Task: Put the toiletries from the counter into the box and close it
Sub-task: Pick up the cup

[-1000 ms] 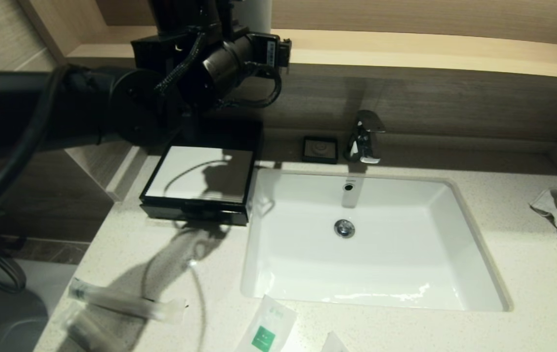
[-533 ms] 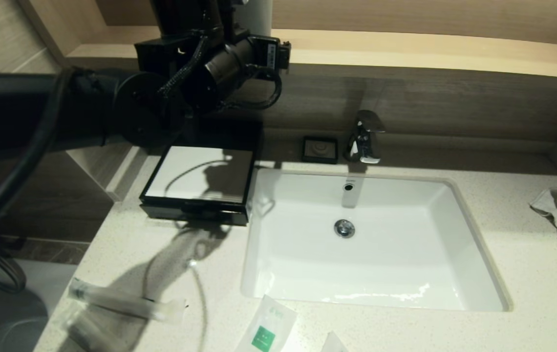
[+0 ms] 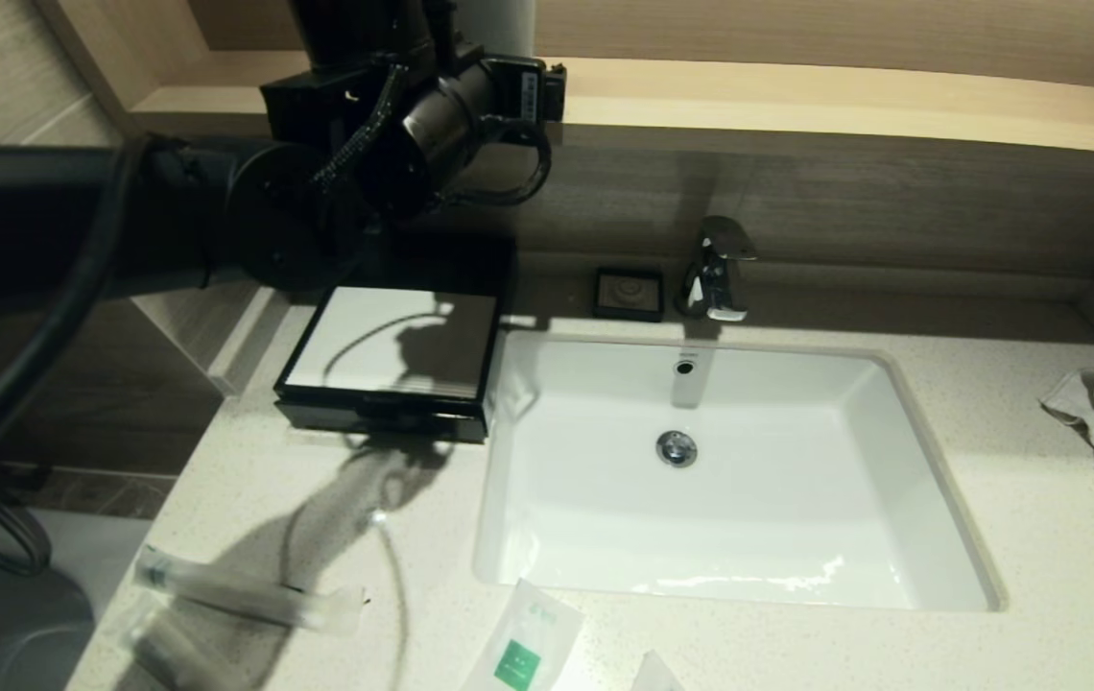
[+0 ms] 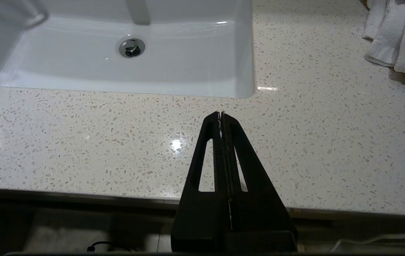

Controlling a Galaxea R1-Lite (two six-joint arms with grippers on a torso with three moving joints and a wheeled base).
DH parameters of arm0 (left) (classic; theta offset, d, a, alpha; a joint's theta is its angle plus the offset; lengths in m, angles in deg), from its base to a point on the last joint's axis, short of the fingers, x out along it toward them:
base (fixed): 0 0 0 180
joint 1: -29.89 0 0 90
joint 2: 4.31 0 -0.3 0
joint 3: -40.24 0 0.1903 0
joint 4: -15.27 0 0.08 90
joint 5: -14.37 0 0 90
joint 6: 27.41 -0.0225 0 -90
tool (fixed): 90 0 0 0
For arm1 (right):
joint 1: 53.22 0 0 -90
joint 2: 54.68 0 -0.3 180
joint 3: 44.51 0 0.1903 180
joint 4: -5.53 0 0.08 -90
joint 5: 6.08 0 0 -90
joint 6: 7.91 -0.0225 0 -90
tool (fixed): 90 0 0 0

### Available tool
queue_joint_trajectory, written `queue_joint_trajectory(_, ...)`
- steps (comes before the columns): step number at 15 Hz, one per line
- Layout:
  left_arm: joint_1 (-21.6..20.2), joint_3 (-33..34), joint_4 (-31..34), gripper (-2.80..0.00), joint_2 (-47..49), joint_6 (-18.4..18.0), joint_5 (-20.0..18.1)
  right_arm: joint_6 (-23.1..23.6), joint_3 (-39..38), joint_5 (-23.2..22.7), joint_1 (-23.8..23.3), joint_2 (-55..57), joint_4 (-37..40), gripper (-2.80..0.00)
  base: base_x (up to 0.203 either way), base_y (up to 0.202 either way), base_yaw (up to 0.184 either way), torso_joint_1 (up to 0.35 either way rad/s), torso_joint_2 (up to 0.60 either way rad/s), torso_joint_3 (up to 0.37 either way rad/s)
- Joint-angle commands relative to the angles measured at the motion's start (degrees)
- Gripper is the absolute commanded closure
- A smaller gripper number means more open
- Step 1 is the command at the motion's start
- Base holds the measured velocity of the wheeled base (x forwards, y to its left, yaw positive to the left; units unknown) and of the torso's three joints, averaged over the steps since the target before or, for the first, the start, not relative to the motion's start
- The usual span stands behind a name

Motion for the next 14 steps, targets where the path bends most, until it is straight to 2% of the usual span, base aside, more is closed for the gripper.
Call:
queue_joint_trajectory(1,0.01,0.10,-0.34,-2.80,-0.01,-0.06,0.07,-0.01,-0.01,-0.01,0.00,0.00,0.00,0.00,0.000,0.000,0.000,0.000,0.00,0.000)
queue_joint_trajectory(9,0.01,0.01,-0.98,-2.80,0.39,-0.14,0.21,-0.01,-0.01,-0.01,0.00,0.00,0.00,0.00,0.000,0.000,0.000,0.000,0.00,0.000)
queue_joint_trajectory(10,0.01,0.01,-1.06,0.00,0.39,-0.14,0.21,-0.01,-0.01,-0.01,0.00,0.00,0.00,0.00,0.000,0.000,0.000,0.000,0.00,0.000)
queue_joint_trajectory(14,-0.06,0.01,-1.58,0.00,0.39,-0.23,0.13,-0.01,-0.01,-0.01,0.00,0.00,0.00,0.00,0.000,0.000,0.000,0.000,0.00,0.000)
